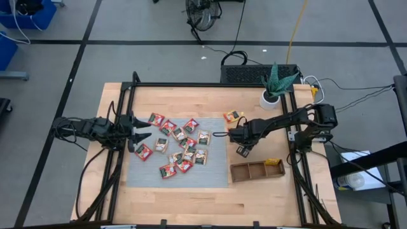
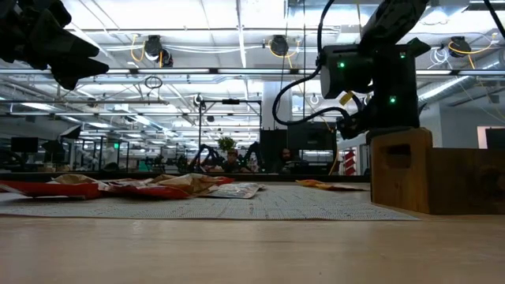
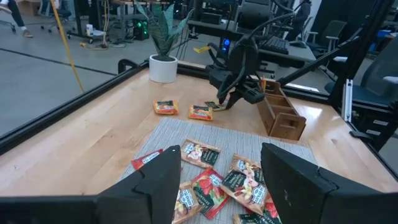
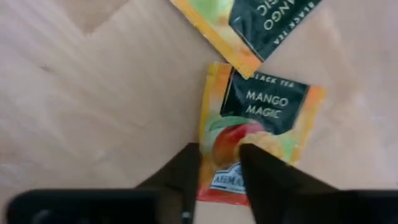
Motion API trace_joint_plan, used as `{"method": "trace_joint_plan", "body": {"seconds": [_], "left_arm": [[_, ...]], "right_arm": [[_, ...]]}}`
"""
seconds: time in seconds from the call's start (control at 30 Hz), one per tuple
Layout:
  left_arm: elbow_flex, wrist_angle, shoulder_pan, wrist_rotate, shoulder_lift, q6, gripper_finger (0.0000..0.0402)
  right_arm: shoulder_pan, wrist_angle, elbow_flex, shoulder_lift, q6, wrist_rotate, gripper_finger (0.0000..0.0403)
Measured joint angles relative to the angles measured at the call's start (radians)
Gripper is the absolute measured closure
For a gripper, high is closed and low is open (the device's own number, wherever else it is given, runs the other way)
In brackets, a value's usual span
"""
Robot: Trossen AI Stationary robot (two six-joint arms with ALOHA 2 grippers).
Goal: Pick & Place Tea
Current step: Put the yellow tea bag into the right section of the wooden organizer
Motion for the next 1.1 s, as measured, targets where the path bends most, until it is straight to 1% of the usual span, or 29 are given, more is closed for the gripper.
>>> {"method": "trace_joint_plan", "body": {"seconds": [0.1, 0.17, 0.23, 0.33, 0.5, 0.67, 0.73, 0.8, 0.9, 1.03, 1.1], "left_arm": [[0.0, 0.0, 0.0, 0.0, 0.0, 0.0, 0.0178], [0.0, 0.0, 0.0, 0.0, 0.0, 0.0, 0.0178], [0.0, 0.0, 0.0, 0.0, 0.0, 0.0, 0.0178], [0.0, 0.0, 0.0, 0.0, 0.0, 0.0, 0.0178], [0.0, -0.001, 0.0, 0.0, 0.0, 0.0, 0.0178], [0.0, 0.001, 0.0, 0.0, 0.0, 0.0, 0.0179], [0.0, 0.001, 0.0, 0.0, 0.0, 0.0, 0.0178], [0.0, 0.0, 0.0, 0.0, 0.0, 0.0, 0.0178], [0.0, 0.001, 0.0, 0.0, 0.0, 0.0, 0.0178], [0.0, 0.0, 0.0, 0.0, 0.0, 0.0, 0.0178], [0.0, 0.0, 0.0, 0.0, 0.0, 0.0, 0.0178]], "right_arm": [[0.0, 0.011, -0.02, 0.0, -0.031, 0.014, 0.037], [0.008, 0.025, -0.027, -0.002, -0.071, 0.017, 0.0391], [0.022, 0.036, -0.027, -0.011, -0.1, 0.033, 0.0392], [0.05, 0.065, -0.018, -0.06, -0.12, 0.079, 0.0398], [0.105, 0.054, -0.004, -0.224, -0.068, 0.117, 0.0401], [0.22, 0.005, 0.003, -0.407, 0.076, 0.252, 0.0402], [0.277, -0.017, 0.003, -0.47, 0.163, 0.318, 0.0402], [0.345, -0.059, 0.005, -0.506, 0.273, 0.361, 0.0402], [0.459, -0.122, 0.004, -0.523, 0.442, 0.358, 0.0402], [0.593, -0.14, 0.004, -0.522, 0.663, 0.325, 0.0402], [0.659, -0.143, 0.004, -0.516, 0.769, 0.33, 0.0402]]}}
